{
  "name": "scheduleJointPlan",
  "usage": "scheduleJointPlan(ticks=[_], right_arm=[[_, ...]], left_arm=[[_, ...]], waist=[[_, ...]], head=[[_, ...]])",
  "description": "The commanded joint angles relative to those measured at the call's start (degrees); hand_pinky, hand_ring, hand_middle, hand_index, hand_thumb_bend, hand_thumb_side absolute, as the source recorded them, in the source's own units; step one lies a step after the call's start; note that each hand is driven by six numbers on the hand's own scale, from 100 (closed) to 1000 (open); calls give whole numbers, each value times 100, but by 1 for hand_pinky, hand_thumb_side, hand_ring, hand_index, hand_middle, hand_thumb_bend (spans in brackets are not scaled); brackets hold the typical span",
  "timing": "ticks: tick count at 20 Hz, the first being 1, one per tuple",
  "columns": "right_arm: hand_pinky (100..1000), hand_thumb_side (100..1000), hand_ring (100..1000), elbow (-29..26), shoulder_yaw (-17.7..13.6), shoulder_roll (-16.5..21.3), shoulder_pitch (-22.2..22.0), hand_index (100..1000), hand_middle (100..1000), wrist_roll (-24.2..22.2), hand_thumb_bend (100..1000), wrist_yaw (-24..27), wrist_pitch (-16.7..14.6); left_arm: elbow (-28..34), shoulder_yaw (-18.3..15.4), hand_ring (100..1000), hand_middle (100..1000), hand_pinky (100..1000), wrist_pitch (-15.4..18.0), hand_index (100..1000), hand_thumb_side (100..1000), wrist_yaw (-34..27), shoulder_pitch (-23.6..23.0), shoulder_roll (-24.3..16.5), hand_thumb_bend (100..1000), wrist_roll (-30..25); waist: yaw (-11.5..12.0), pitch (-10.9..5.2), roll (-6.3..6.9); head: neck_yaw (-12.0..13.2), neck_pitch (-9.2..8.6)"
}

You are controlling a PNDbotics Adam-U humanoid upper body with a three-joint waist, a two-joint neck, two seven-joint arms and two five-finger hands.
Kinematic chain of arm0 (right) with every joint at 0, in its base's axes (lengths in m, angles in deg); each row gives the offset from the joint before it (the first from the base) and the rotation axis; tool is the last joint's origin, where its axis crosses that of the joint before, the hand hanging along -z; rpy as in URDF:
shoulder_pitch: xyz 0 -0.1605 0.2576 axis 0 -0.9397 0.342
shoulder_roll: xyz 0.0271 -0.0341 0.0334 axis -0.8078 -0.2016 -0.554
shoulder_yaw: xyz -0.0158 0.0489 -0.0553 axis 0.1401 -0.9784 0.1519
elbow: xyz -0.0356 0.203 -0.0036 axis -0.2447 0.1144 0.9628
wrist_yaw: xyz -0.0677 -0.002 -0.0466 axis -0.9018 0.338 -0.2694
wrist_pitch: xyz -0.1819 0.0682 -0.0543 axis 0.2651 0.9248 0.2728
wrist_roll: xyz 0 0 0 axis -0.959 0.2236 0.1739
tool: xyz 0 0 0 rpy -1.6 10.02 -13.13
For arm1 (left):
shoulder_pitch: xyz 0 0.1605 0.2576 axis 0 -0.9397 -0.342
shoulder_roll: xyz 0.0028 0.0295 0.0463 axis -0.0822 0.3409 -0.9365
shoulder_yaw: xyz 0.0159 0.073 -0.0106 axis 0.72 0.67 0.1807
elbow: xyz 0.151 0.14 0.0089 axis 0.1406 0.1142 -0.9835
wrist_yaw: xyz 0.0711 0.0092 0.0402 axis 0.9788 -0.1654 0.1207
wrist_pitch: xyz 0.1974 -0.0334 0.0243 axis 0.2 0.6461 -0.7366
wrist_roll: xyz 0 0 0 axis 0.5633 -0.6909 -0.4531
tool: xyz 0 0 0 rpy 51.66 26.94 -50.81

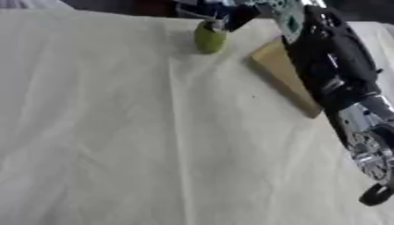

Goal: Pick up objects on the table and place them in the box.

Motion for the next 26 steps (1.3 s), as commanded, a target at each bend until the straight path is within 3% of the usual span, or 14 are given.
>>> scheduleJointPlan(ticks=[1,8,14,16,19,23,26], right_arm=[[773,529,818,0,-79,78,183,902,921,24,401,-106,38],[769,521,814,78,-188,14,173,912,915,2,424,-174,178],[759,451,806,189,-226,-23,151,910,885,-52,454,-308,294],[753,381,799,247,-213,-24,144,907,870,-98,474,-367,310],[730,168,770,328,-218,-18,137,907,843,-177,425,-433,373],[697,284,738,372,-278,-12,130,895,827,-245,419,-401,579],[678,274,717,365,-312,-17,129,893,821,-219,348,-331,728]], left_arm=[[23,-84,602,629,503,67,734,237,-29,20,-89,100,-17],[-44,-96,600,628,501,133,733,243,-70,51,-73,100,-69],[-97,-111,600,627,500,184,733,252,-101,83,-51,100,-112],[-111,-122,599,627,500,195,733,254,-108,81,-44,100,-124],[-130,-133,598,626,499,210,732,259,-120,89,-34,100,-140],[-147,-142,598,625,499,221,732,263,-132,106,-24,100,-163],[-160,-147,597,625,498,230,732,267,-139,115,-13,100,-179]], waist=[[28,-86,43],[97,10,38],[142,99,24],[152,125,19],[162,164,7],[179,210,-7],[198,241,-19]], head=[[-60,-188],[-69,-231],[-76,-210],[-76,-191],[-76,-170],[-75,-172],[-83,-193]])
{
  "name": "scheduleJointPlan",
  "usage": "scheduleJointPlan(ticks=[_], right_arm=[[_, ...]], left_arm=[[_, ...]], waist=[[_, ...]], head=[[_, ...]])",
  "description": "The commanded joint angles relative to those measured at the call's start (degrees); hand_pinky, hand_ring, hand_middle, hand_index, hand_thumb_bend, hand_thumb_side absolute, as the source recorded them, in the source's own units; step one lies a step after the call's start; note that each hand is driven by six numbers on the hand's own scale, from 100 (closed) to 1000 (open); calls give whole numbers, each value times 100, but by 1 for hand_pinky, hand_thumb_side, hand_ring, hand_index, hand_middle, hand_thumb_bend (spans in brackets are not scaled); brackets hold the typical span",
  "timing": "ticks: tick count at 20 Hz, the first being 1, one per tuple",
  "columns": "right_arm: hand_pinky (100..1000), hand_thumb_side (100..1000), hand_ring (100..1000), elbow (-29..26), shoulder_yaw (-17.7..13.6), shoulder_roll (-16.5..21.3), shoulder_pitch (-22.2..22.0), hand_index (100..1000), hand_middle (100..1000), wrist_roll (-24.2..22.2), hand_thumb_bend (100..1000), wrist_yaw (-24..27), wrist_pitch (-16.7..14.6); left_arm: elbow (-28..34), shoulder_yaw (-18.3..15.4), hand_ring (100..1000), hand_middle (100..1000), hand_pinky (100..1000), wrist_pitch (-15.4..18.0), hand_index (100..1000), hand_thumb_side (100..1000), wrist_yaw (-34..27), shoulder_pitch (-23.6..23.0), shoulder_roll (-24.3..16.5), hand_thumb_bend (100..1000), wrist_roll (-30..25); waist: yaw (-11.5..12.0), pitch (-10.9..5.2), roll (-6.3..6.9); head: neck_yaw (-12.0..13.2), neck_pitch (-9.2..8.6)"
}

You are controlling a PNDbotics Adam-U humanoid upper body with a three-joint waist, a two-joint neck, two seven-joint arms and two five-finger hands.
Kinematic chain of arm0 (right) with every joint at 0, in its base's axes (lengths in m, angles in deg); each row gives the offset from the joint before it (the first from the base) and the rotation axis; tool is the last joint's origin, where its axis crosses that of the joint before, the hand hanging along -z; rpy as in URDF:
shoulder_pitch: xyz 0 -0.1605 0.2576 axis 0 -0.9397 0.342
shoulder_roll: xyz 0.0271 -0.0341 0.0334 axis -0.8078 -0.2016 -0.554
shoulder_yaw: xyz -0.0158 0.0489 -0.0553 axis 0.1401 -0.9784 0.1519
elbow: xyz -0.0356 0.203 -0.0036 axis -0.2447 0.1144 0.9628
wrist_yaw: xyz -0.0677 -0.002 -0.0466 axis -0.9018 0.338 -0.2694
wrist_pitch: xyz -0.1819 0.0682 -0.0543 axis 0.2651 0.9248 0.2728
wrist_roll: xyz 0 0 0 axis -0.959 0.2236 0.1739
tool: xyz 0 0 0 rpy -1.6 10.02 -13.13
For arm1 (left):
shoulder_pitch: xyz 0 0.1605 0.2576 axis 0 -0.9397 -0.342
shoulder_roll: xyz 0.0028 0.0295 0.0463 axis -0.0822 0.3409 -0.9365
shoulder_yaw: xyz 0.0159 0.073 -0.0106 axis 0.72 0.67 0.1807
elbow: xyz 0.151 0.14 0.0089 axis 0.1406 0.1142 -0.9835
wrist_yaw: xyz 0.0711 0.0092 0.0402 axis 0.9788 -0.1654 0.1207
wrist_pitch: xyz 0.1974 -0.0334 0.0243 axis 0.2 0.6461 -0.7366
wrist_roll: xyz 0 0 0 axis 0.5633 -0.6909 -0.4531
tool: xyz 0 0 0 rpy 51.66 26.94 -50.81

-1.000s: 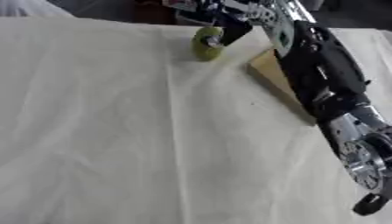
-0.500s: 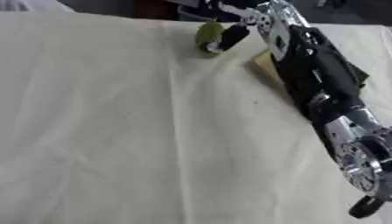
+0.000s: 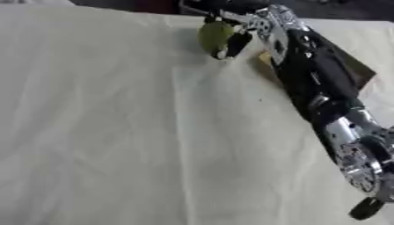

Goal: Pick up objects on the table and place them in the box.

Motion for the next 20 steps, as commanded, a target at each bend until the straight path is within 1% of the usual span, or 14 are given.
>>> scheduleJointPlan(ticks=[1,4,6,7,8,9,10,12,13,14,17,18,19,20], right_arm=[[673,267,711,-17,-45,81,105,894,819,29,326,54,147],[666,255,704,-52,-71,77,105,898,820,117,252,117,241],[654,228,692,-65,-76,77,109,895,814,127,176,163,283],[654,228,692,-69,-76,78,110,895,814,125,176,190,298],[633,144,670,-76,-72,78,110,881,799,129,100,212,294],[630,117,666,-80,-60,81,107,876,795,139,100,216,268],[624,100,655,-82,-30,85,104,848,769,146,130,178,196],[630,100,647,-71,29,101,93,822,749,158,243,-24,-32],[631,100,644,-62,37,109,87,815,744,176,264,-145,-155],[623,100,623,-56,36,114,84,789,710,212,321,-249,-270],[586,100,587,-42,2,124,68,741,616,469,301,-416,-569],[550,100,554,-28,-7,123,66,706,564,560,299,-422,-643],[536,100,541,-13,-15,122,64,694,548,651,299,-402,-709],[483,100,493,-1,-28,119,65,648,503,743,312,-354,-757]], left_arm=[[47,-65,597,625,498,22,731,268,-46,50,-69,100,-28],[38,-67,597,625,498,31,731,268,-54,61,-66,100,-40],[31,-68,597,625,498,36,731,270,-58,63,-64,100,-48],[29,-69,597,625,498,36,731,270,-60,64,-63,100,-51],[28,-68,597,624,498,36,731,272,-61,66,-61,100,-56],[29,-68,597,624,498,35,731,272,-63,68,-60,100,-60],[30,-68,597,623,498,34,731,271,-64,72,-60,100,-64],[35,-67,595,621,497,31,731,272,-63,77,-59,100,-76],[36,-67,594,620,497,31,731,272,-61,77,-58,100,-84],[37,-68,594,619,497,30,731,273,-59,75,-56,100,-91],[42,-74,593,618,497,21,730,275,-63,78,-52,100,-97],[43,-74,592,618,497,18,730,275,-63,78,-52,100,-99],[45,-74,592,617,497,16,730,275,-63,77,-53,100,-101],[47,-74,591,617,497,13,730,276,-64,78,-53,100,-102]], waist=[[22,-95,26],[43,-75,20],[48,-65,15],[48,-63,13],[47,-60,10],[45,-58,8],[45,-55,6],[46,-51,1],[47,-50,-1],[47,-49,-3],[44,-45,-8],[43,-46,-8],[39,-47,-8],[36,-49,-7]], head=[[-20,-53],[-32,-68],[-36,-72],[-37,-74],[-39,-71],[-40,-70],[-43,-72],[-46,-68],[-47,-64],[-48,-61],[-47,-61],[-46,-57],[-45,-52],[-45,-46]])
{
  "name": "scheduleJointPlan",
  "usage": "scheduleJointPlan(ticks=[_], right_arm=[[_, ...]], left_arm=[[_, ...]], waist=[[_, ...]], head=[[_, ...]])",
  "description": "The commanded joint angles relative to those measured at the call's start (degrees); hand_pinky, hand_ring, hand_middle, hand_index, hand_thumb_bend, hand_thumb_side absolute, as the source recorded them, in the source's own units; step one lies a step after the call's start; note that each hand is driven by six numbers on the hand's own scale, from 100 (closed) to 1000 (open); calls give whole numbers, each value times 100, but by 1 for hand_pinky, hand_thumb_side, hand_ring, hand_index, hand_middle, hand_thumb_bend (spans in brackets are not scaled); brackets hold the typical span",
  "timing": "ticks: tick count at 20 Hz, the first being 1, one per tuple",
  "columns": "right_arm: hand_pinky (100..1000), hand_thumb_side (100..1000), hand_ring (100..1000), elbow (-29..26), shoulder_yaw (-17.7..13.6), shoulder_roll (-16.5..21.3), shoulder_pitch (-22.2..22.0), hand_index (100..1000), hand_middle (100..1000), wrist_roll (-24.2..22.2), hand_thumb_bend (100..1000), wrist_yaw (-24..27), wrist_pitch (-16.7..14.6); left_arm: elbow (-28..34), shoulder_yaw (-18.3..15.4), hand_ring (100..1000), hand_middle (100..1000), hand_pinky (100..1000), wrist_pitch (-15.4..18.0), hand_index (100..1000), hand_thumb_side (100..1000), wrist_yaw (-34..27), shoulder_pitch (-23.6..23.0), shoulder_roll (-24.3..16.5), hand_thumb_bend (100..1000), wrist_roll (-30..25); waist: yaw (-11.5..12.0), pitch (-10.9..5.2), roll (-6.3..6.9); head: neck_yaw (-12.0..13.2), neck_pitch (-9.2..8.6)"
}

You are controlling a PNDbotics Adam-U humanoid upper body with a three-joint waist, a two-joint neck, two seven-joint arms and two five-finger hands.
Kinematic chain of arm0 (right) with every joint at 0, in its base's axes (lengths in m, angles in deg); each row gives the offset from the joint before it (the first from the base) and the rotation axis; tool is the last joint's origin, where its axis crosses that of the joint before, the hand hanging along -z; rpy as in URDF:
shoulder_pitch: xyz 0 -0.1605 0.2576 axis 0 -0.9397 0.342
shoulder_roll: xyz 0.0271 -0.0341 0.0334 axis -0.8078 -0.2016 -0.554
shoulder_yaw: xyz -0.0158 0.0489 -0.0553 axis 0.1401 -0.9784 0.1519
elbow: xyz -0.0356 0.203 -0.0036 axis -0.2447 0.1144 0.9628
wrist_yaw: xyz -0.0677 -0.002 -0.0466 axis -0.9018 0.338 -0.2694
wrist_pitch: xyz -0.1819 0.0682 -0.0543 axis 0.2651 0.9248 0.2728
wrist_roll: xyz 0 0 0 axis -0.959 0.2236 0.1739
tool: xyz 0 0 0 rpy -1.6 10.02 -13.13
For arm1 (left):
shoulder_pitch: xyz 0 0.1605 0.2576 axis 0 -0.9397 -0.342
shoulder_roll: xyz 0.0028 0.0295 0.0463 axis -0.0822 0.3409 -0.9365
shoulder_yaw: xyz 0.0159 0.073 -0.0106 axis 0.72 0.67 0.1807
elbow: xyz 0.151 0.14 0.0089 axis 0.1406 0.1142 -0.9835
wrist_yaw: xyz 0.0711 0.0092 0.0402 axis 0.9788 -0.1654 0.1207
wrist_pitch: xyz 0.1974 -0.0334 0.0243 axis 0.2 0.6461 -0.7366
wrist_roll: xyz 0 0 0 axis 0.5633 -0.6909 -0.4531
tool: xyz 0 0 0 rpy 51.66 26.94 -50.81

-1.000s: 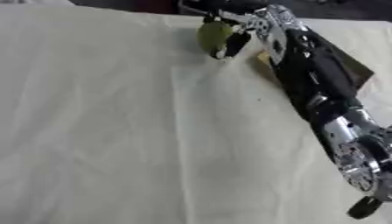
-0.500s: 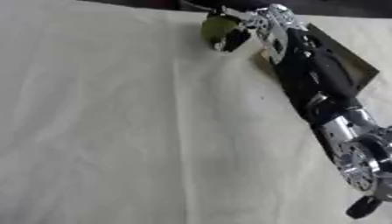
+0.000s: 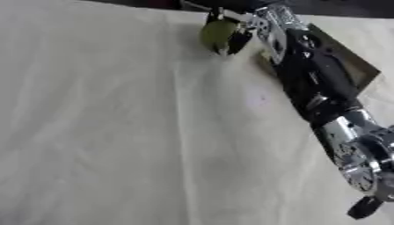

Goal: Pick up objects on the table and place them in the box.

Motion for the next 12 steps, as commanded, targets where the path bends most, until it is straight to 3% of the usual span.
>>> scheduleJointPlan(ticks=[1,3,12], right_arm=[[467,100,480,6,-36,114,66,637,492,268,316,43,-169],[397,100,405,-4,-53,110,63,561,418,482,245,227,-180],[367,100,361,-171,36,221,58,527,376,1051,211,709,-387]], left_arm=[[82,-69,591,616,497,-2,730,276,-29,50,-96,100,-21],[87,-69,589,614,496,-11,729,277,-28,48,-96,100,-24],[115,-61,588,611,495,-56,729,277,-12,25,-107,100,-25]], waist=[[-3,-108,40],[-10,-115,43],[-79,-191,51]], head=[[-19,-39],[-20,-38],[-4,64]])
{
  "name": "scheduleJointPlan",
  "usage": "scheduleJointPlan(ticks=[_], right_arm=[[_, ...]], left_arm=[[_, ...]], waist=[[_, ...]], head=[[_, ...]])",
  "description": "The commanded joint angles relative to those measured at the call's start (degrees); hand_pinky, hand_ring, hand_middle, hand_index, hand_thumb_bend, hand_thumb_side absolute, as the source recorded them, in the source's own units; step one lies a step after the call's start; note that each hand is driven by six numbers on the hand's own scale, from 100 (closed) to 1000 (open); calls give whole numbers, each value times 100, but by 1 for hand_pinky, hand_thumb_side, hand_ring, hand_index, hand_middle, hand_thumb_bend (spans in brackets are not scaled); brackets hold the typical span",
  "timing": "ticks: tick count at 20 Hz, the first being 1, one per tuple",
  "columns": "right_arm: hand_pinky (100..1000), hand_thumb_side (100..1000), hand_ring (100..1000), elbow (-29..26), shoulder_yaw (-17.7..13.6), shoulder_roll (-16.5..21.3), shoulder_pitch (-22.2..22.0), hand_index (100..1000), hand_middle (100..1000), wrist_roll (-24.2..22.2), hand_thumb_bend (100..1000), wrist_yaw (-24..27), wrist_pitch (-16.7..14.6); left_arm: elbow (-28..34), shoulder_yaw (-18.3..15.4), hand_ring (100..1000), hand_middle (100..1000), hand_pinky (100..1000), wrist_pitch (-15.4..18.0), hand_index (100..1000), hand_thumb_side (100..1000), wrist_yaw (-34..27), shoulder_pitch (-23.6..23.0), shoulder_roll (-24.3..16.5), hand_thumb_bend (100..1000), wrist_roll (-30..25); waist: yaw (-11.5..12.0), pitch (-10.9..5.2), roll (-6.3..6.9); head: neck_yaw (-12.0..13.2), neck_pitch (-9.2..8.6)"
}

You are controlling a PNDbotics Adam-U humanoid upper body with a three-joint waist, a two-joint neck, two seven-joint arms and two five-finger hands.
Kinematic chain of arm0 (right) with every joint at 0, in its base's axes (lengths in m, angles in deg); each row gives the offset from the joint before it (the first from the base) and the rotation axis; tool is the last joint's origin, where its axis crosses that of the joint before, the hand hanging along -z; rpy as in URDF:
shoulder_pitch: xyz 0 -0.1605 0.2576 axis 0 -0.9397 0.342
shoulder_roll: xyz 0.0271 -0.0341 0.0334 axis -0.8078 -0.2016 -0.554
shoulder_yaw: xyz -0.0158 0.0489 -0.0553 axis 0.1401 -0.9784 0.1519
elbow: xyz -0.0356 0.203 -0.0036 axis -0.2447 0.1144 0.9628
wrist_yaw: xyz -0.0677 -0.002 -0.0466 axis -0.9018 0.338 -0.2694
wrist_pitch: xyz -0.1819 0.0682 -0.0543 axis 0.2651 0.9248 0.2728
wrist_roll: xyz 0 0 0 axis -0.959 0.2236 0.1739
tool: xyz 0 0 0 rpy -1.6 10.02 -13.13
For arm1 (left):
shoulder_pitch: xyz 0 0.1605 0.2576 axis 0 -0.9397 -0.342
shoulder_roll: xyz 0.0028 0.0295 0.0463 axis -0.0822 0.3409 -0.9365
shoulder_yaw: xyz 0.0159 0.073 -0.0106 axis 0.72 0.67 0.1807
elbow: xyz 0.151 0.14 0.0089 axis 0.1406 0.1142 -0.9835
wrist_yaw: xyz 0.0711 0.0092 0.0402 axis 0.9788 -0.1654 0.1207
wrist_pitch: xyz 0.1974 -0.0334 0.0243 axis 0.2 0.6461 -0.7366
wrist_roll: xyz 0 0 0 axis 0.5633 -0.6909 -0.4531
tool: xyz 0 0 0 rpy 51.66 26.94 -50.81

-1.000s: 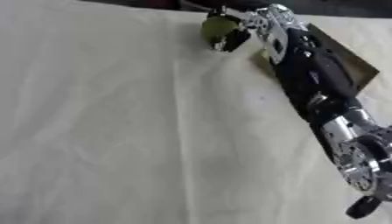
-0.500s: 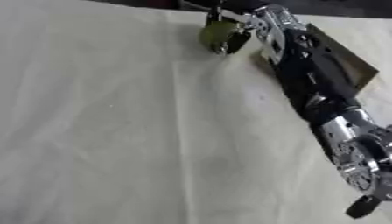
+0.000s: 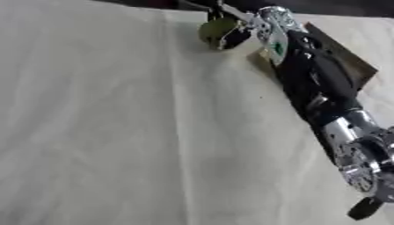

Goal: Pick up objects on the table and place them in the box.

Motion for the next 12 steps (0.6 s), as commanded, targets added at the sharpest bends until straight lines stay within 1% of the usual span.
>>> scheduleJointPlan(ticks=[1,4,7,10,12], right_arm=[[368,100,362,-190,45,210,120,528,377,152,212,160,-123],[372,100,364,-269,82,260,128,533,382,139,208,293,-230],[379,100,369,-354,148,386,119,536,386,60,210,486,-349],[390,100,376,-427,273,655,79,541,392,-76,211,748,-476],[394,100,379,-505,337,889,-13,545,397,-152,204,1035,-588]], left_arm=[[123,-58,587,611,495,-35,729,276,-4,20,-108,100,1],[153,-50,587,610,496,-69,729,274,11,0,-113,100,11],[188,-50,586,609,497,-108,728,270,31,-35,-127,100,37],[240,-48,586,608,498,-165,728,269,63,-79,-146,100,69],[286,-47,586,608,499,-218,728,268,89,-108,-158,100,93]], waist=[[-16,-198,51],[-49,-259,56],[-105,-343,60],[-190,-436,47],[-273,-510,34]], head=[[-3,38],[14,91],[40,173],[74,289],[106,385]])
